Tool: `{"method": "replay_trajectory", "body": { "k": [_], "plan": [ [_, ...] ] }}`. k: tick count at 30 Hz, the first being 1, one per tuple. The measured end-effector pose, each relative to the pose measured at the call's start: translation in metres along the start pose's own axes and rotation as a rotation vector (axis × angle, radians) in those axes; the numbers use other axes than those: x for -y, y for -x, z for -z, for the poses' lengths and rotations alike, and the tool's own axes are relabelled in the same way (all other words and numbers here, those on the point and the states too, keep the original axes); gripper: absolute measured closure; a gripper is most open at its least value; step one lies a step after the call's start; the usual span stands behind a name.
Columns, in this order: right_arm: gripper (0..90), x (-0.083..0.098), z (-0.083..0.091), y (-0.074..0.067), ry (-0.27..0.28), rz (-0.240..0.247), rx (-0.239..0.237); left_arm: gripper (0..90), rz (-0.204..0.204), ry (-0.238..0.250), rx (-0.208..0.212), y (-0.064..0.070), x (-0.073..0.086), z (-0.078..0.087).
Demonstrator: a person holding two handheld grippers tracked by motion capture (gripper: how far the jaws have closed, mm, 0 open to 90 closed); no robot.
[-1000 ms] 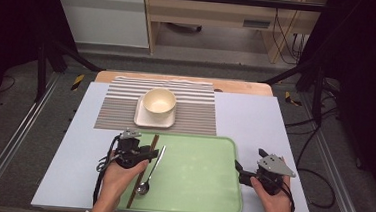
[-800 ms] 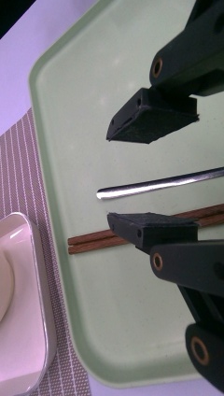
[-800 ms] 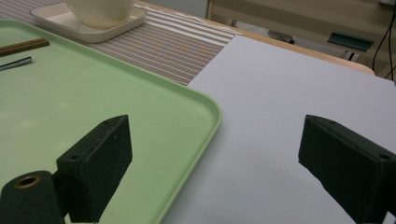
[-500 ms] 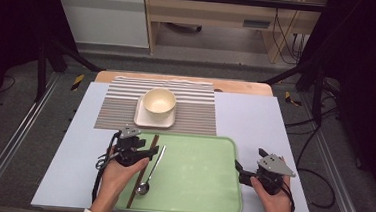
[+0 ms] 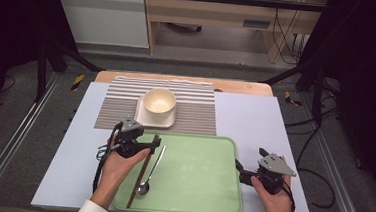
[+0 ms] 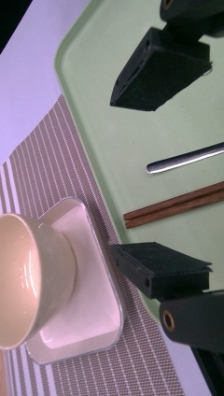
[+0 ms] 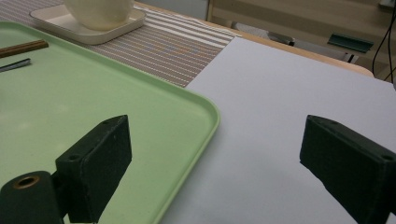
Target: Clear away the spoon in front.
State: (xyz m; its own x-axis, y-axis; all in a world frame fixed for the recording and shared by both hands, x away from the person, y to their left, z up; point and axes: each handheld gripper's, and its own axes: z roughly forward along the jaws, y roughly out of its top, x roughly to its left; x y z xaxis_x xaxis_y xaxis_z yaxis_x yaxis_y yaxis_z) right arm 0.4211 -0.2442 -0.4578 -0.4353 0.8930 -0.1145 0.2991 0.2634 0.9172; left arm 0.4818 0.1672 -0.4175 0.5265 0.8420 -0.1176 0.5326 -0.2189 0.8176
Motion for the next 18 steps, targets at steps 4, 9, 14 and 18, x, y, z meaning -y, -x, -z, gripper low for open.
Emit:
{"method": "replay_trajectory", "body": {
  "k": [4, 9, 14, 18],
  "plan": [
    [8.9, 0.000, -0.001, 0.001, 0.000, 0.003, 0.001, 19.9, -0.015, 0.009, -0.005, -0.002, -0.004, -0.002],
    [8.8, -0.001, -0.001, 0.002, 0.002, 0.004, 0.002, 17.3, -0.057, 0.010, -0.023, -0.002, -0.010, -0.005],
    [8.8, -0.001, 0.000, 0.002, 0.005, 0.006, 0.002, 15.4, -0.105, 0.015, -0.053, 0.000, -0.021, -0.005],
    [8.8, -0.001, 0.000, 0.002, 0.006, 0.005, 0.002, 15.0, -0.114, 0.024, -0.059, 0.000, -0.030, -0.005]
  ]
}}
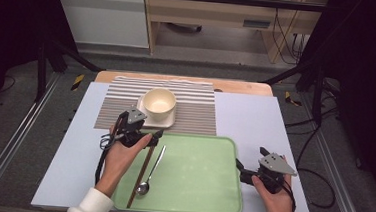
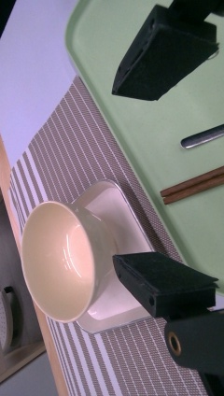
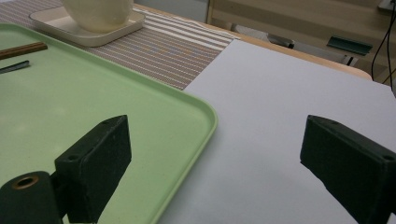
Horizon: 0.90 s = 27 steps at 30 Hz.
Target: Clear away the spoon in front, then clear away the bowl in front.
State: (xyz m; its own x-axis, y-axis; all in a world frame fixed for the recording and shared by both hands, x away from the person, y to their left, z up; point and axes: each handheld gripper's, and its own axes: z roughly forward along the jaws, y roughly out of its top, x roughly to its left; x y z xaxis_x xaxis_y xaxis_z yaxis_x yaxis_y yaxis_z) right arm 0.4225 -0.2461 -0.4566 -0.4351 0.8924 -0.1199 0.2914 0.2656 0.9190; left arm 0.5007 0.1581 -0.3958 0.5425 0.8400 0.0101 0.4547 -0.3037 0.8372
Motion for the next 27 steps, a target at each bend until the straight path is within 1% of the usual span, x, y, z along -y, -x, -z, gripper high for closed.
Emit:
{"method": "replay_trajectory", "body": {
  "k": [3, 5, 7, 8, 9, 12, 14, 16, 19, 21, 22, 26, 27],
  "plan": [
    [8.8, 0.000, 0.000, 0.000, 0.000, 0.000, 0.000, 15.0, 0.000, 0.011, -0.006, -0.001, -0.005, 0.000],
    [8.8, 0.000, 0.000, 0.000, 0.001, 0.002, 0.000, 15.0, -0.011, 0.013, -0.014, -0.003, -0.008, 0.000],
    [8.8, 0.000, 0.000, -0.001, -0.001, 0.001, 0.000, 15.7, -0.015, 0.030, -0.026, -0.004, -0.010, -0.001],
    [8.8, 0.000, 0.000, -0.001, -0.001, 0.001, -0.001, 15.8, -0.012, 0.037, -0.030, -0.005, -0.012, -0.002],
    [8.8, 0.000, 0.000, -0.001, -0.001, 0.001, -0.001, 16.3, -0.014, 0.033, -0.033, -0.006, -0.013, -0.002],
    [8.8, 0.000, 0.000, -0.002, -0.002, 0.002, -0.002, 16.9, -0.021, 0.037, -0.059, -0.013, -0.018, -0.006],
    [8.8, 0.000, 0.000, -0.001, 0.000, 0.001, -0.001, 17.5, -0.008, 0.043, -0.076, -0.018, -0.022, -0.010],
    [8.8, 0.000, 0.000, -0.001, 0.000, 0.001, -0.001, 18.4, -0.005, 0.036, -0.095, -0.024, -0.025, -0.014],
    [8.8, 0.000, 0.000, -0.001, -0.004, -0.001, -0.001, 19.9, 0.014, 0.031, -0.110, -0.034, -0.027, -0.023],
    [8.8, 0.000, 0.000, -0.001, -0.005, -0.003, 0.000, 20.6, 0.028, 0.027, -0.119, -0.041, -0.028, -0.029],
    [8.8, 0.000, 0.000, -0.001, -0.005, -0.004, 0.001, 21.3, 0.042, 0.032, -0.121, -0.043, -0.027, -0.032],
    [8.9, 0.001, 0.000, 0.000, -0.004, -0.010, 0.000, 23.9, 0.052, 0.021, -0.141, -0.051, -0.026, -0.041],
    [8.9, 0.001, 0.000, 0.001, -0.005, -0.010, 0.000, 24.5, 0.062, 0.023, -0.144, -0.053, -0.025, -0.043]
  ]
}}
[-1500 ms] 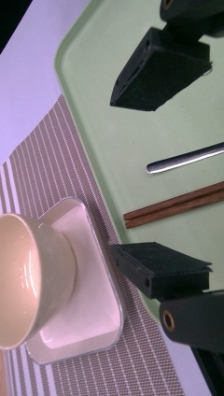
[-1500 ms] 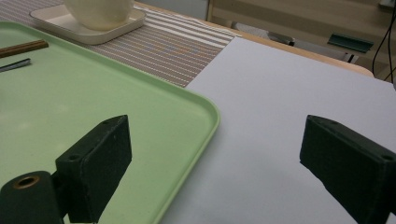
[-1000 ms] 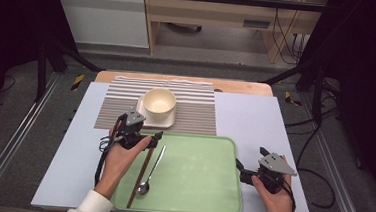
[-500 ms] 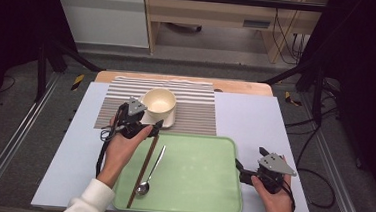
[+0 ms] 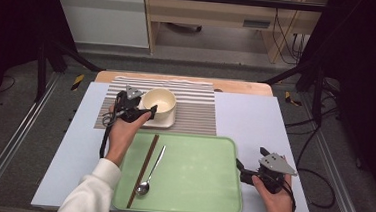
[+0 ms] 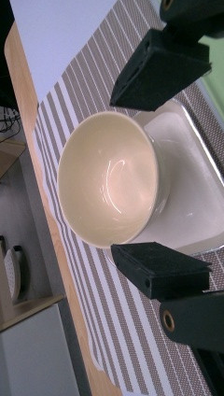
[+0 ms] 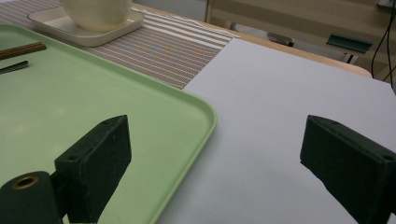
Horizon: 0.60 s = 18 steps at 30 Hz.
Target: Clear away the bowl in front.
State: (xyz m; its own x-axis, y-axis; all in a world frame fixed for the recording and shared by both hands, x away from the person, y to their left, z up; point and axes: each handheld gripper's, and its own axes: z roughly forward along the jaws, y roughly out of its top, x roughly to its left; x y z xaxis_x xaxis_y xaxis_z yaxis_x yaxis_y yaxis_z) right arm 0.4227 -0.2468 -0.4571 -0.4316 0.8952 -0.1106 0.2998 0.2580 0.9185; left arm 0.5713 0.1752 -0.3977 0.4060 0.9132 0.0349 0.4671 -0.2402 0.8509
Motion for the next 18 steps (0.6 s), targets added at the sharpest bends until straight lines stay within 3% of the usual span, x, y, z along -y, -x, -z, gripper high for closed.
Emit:
{"method": "replay_trajectory", "body": {
  "k": [6, 13, 18],
  "plan": [
    [8.9, 0.000, 0.000, -0.001, -0.001, 0.003, -0.002, 31.1, 0.028, -0.020, -0.030, -0.007, 0.005, -0.012],
    [8.8, 0.000, 0.000, -0.002, -0.003, 0.003, -0.006, 35.7, 0.119, -0.004, -0.037, -0.014, 0.005, -0.031],
    [8.9, 0.000, 0.000, -0.002, -0.003, 0.004, -0.008, 38.4, 0.141, -0.011, -0.062, -0.015, 0.008, -0.044]
  ]
}}
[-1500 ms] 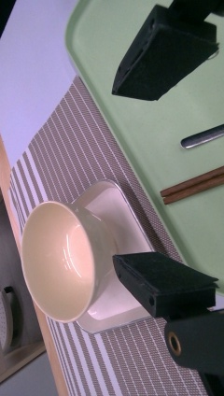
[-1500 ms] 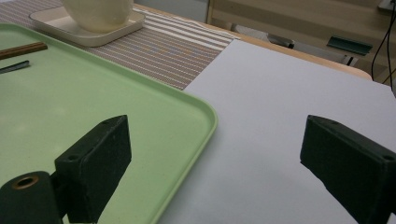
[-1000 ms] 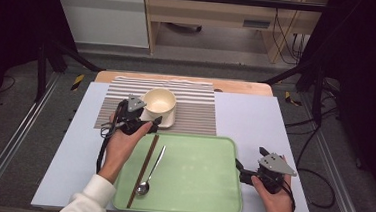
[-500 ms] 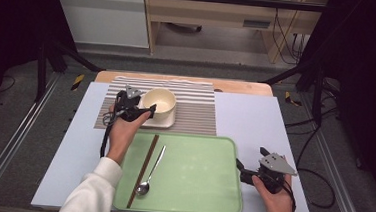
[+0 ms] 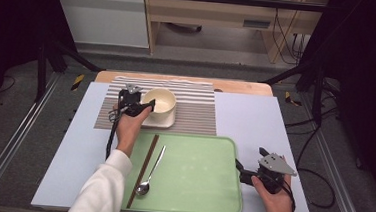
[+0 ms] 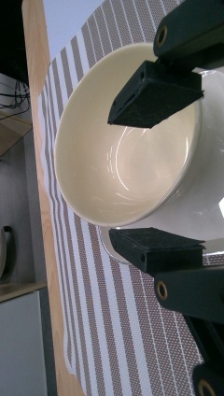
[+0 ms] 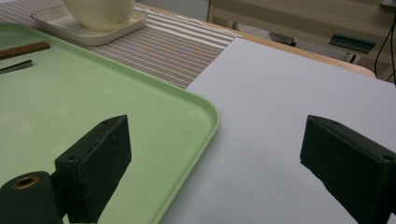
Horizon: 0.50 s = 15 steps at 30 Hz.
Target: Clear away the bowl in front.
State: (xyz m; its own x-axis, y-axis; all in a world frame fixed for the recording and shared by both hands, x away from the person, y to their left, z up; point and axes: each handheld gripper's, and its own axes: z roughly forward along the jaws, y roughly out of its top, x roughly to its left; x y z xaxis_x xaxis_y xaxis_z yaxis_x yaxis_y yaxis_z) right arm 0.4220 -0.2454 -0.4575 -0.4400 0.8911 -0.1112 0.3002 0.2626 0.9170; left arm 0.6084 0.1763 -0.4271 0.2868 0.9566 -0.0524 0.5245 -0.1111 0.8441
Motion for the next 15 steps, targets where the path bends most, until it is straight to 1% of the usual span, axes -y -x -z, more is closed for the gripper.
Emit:
{"method": "replay_trajectory", "body": {
  "k": [3, 5, 9, 12, 13, 15],
  "plan": [
    [8.9, 0.000, 0.000, 0.000, 0.000, 0.000, -0.001, 41.0, 0.013, -0.011, -0.012, -0.001, 0.003, -0.007],
    [8.9, 0.000, 0.000, 0.000, 0.000, 0.001, -0.003, 41.8, 0.014, -0.019, -0.017, -0.002, 0.005, -0.010],
    [8.9, 0.000, -0.001, -0.001, -0.002, 0.004, -0.004, 45.0, 0.036, -0.030, -0.028, -0.004, 0.007, -0.015],
    [8.9, 0.000, -0.001, -0.001, -0.003, 0.005, -0.006, 48.6, 0.041, -0.038, -0.029, -0.004, 0.008, -0.018],
    [8.9, 0.000, -0.001, -0.001, -0.004, 0.005, -0.006, 49.9, 0.041, -0.047, -0.031, -0.004, 0.009, -0.019],
    [8.9, 0.000, -0.001, -0.001, -0.004, 0.004, -0.006, 52.0, 0.053, -0.050, -0.034, -0.004, 0.009, -0.020]
  ]
}}
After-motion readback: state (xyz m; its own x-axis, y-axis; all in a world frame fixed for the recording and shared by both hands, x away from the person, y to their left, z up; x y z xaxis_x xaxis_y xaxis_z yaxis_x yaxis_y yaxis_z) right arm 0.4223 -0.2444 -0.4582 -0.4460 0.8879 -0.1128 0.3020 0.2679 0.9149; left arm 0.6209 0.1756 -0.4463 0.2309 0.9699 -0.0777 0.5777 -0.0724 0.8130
